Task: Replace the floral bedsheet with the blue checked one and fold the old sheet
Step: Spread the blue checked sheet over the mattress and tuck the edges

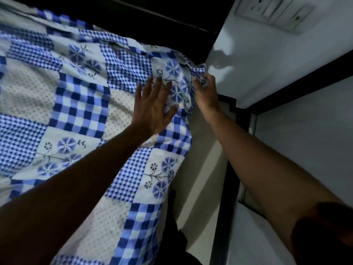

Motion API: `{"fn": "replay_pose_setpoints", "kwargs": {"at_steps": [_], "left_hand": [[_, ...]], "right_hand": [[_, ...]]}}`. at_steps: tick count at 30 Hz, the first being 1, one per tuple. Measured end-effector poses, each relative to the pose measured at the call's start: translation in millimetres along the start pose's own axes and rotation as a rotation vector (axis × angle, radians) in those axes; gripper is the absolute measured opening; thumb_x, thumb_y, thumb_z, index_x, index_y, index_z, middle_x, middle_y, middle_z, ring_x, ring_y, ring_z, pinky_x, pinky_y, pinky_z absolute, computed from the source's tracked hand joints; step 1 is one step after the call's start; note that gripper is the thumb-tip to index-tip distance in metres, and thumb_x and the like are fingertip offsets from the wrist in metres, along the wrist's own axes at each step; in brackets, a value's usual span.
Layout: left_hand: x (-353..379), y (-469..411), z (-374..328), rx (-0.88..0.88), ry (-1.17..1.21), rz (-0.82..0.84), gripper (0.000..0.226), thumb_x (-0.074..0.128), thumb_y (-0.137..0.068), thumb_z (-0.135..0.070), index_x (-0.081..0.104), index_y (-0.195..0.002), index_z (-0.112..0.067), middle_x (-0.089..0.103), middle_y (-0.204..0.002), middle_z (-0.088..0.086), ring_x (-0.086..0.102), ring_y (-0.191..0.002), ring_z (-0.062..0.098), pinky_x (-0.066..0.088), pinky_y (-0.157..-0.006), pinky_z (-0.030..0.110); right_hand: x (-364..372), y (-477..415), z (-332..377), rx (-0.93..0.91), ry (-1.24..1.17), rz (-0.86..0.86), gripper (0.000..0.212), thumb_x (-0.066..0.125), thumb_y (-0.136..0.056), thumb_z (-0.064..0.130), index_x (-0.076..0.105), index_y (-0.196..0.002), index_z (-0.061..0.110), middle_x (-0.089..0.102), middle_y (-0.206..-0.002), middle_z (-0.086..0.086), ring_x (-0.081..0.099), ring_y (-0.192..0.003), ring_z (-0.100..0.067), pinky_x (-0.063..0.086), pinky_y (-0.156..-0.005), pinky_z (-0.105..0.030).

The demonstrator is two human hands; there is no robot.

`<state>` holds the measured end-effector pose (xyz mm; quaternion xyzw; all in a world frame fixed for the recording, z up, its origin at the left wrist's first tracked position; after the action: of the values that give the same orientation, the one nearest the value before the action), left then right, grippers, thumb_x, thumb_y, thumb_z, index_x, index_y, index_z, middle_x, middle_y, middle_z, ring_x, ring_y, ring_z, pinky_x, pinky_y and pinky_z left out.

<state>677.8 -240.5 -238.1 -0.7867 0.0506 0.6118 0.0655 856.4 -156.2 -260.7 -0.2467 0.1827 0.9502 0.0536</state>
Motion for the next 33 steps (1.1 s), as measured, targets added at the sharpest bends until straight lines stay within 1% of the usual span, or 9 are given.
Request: {"fn": "replay_pose_setpoints", "kwargs": {"at_steps": [4, 8, 12, 15, 19, 21, 25, 30, 33], "left_hand": [[3.5, -51.8, 8.0, -0.173, 0.056, 0.146, 0.08, 0.025, -0.094, -0.071, 0.012, -0.159, -0.027, 0.008, -0.166, 0.015, 0.002, -0.152, 0.037, 0.005, -0.121, 0.057], [14.4, -86.4, 8.1, -0.149, -0.018, 0.218, 0.079, 0.024, -0.094, -0.073, 0.02, -0.157, -0.026, 0.016, -0.165, 0.011, 0.007, -0.152, 0.034, 0.001, -0.12, 0.06], [12.7, -126.6, -5.7, -0.018, -0.138, 0.292, 0.072, 0.027, -0.092, -0.073, 0.041, -0.148, -0.031, 0.042, -0.154, 0.007, 0.032, -0.144, 0.031, 0.016, -0.12, 0.052], [19.6, -162.4, -4.6, -0.079, -0.164, 0.465, 0.073, 0.023, -0.084, -0.084, 0.048, -0.14, -0.045, 0.05, -0.148, 0.006, 0.044, -0.136, 0.032, 0.034, -0.112, 0.045], [34.7, -192.4, 5.3, -0.041, -0.17, 0.678, 0.108, 0.001, -0.061, -0.093, 0.048, -0.143, -0.04, 0.054, -0.144, 0.003, 0.05, -0.132, 0.031, 0.044, -0.106, 0.047], [30.5, -194.9, 3.0, 0.059, -0.204, 0.703, 0.112, -0.005, -0.054, -0.085, 0.052, -0.139, -0.039, 0.058, -0.139, 0.005, 0.054, -0.126, 0.034, 0.048, -0.101, 0.049], [9.0, -172.0, -3.8, 0.099, -0.18, 0.453, 0.058, 0.017, -0.099, -0.055, 0.059, -0.131, -0.031, 0.059, -0.134, 0.01, 0.053, -0.124, 0.037, 0.046, -0.095, 0.048], [-6.4, -131.6, 16.3, 0.146, -0.024, -0.055, 0.041, 0.038, -0.093, -0.035, 0.068, -0.114, -0.017, 0.068, -0.112, 0.013, 0.061, -0.101, 0.037, 0.047, -0.081, 0.043], [3.5, -122.2, 12.9, 0.138, -0.114, -0.016, 0.045, 0.037, -0.095, -0.042, 0.064, -0.122, -0.018, 0.064, -0.124, 0.01, 0.057, -0.113, 0.036, 0.039, -0.092, 0.046]], "right_hand": [[15.9, -34.3, 12.9, -0.093, 0.212, 0.042, 0.019, 0.058, -0.099, 0.037, 0.056, -0.094, 0.019, 0.066, -0.102, -0.01, 0.063, -0.098, -0.031, 0.037, -0.071, -0.029], [5.0, -53.1, 7.4, -0.049, 0.225, -0.101, 0.016, 0.047, -0.103, 0.025, 0.057, -0.103, 0.012, 0.067, -0.105, -0.015, 0.063, -0.099, -0.034, 0.036, -0.071, -0.029], [-13.6, -70.9, -0.2, 0.084, 0.248, -0.152, 0.028, 0.044, -0.105, 0.025, 0.053, -0.119, 0.003, 0.065, -0.118, -0.019, 0.061, -0.11, -0.036, 0.041, -0.079, -0.035], [-12.8, -68.0, -8.9, 0.106, 0.238, -0.16, 0.03, 0.047, -0.104, 0.027, 0.058, -0.117, 0.003, 0.066, -0.12, -0.019, 0.061, -0.113, -0.037, 0.044, -0.086, -0.036], [3.9, -37.9, -21.2, -0.189, 0.116, -0.314, 0.022, 0.055, -0.096, 0.026, 0.067, -0.096, 0.008, 0.069, -0.093, -0.013, 0.065, -0.089, -0.034, 0.046, -0.077, -0.036], [7.1, -23.3, -24.4, -0.433, 0.108, -0.351, 0.02, 0.056, -0.094, 0.021, 0.069, -0.102, 0.008, 0.066, -0.097, -0.011, 0.062, -0.092, -0.031, 0.049, -0.083, -0.036], [18.9, -28.4, -16.4, -0.629, 0.189, -0.139, 0.03, 0.051, -0.098, 0.019, 0.065, -0.122, 0.006, 0.067, -0.115, -0.011, 0.06, -0.108, -0.026, 0.046, -0.094, -0.035], [16.0, -66.1, 2.4, -0.325, 0.286, 0.229, 0.04, 0.039, -0.103, 0.024, 0.065, -0.123, 0.001, 0.066, -0.122, -0.021, 0.061, -0.113, -0.034, 0.043, -0.095, -0.039], [6.5, -87.1, 18.1, -0.121, 0.492, 0.434, 0.036, 0.039, -0.106, 0.017, 0.059, -0.131, 0.001, 0.059, -0.135, -0.019, 0.054, -0.125, -0.034, 0.04, -0.1, -0.038]]}}
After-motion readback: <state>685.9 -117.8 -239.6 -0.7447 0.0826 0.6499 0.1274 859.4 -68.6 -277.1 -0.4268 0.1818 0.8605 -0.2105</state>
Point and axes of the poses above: each hand's wrist, its own y-axis away from the middle knuckle, its own x-axis out of the palm, z = x × y, the point moved 1 cm from there along -y, towards the middle knuckle
